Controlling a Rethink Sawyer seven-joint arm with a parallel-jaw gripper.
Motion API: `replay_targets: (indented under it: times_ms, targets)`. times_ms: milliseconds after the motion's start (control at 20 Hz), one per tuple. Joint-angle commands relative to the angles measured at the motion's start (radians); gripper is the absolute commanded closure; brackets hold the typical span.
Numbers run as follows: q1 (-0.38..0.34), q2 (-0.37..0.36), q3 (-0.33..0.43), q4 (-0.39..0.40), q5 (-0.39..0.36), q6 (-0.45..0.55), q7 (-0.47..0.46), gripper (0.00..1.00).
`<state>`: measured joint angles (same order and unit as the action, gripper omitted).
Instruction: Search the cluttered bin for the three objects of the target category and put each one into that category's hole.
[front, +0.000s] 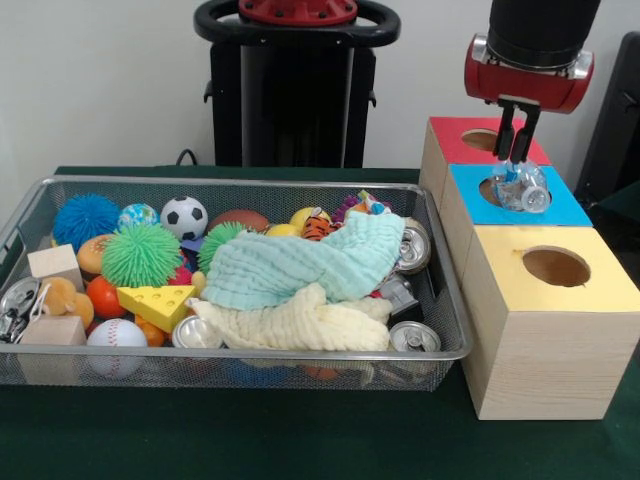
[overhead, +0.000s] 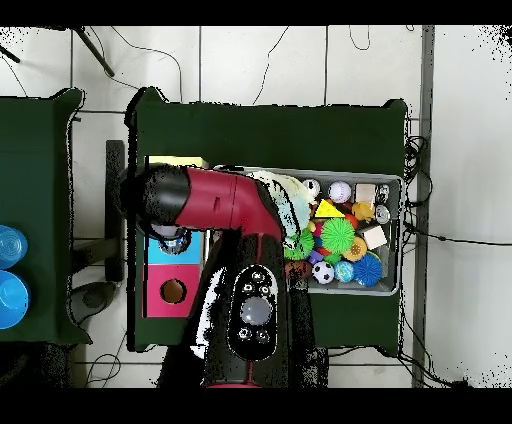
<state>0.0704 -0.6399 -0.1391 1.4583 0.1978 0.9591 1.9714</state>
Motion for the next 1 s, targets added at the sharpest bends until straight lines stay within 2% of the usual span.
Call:
replay_targets:
  times_ms: [50,400,700,1000]
  targets:
    - [-0.007,0.045,0.040,0.131,0.037,-0.114,0.210,1.00]
    - [-0.020,0.062,0.074,0.216,0.062,-0.254,0.178,1.00]
    - [0.023,-0.004,0.063,0.270,0.097,-0.240,0.210,1.00]
    - [0.009,0.003,0.057,0.258,0.100,-0.224,0.185,1.00]
